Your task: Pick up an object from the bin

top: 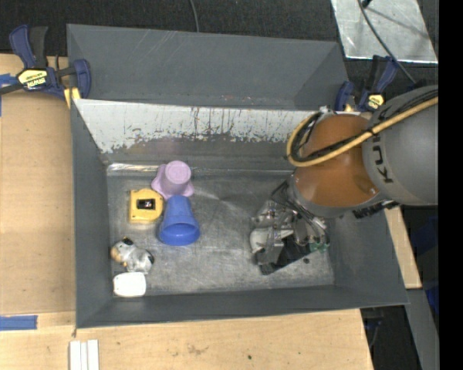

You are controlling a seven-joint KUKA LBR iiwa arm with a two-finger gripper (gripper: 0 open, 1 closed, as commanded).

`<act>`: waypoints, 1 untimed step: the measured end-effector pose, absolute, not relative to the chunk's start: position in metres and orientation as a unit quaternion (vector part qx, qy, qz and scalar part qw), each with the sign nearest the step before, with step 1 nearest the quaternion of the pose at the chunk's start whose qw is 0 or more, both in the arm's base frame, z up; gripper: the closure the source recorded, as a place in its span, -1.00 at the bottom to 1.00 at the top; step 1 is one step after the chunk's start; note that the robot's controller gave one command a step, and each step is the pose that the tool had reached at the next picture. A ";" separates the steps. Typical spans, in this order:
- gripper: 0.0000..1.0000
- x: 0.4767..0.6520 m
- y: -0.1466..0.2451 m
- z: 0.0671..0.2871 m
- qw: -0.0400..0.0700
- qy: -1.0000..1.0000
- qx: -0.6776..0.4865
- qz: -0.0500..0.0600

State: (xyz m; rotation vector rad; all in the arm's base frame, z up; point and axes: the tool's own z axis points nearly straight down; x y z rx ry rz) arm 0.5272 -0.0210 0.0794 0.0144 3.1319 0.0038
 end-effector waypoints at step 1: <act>1.00 0.527 -0.021 0.079 0.005 1.000 0.004 0.001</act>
Offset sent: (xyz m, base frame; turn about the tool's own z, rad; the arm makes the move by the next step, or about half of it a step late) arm -0.0217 -0.0020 0.1519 -0.1110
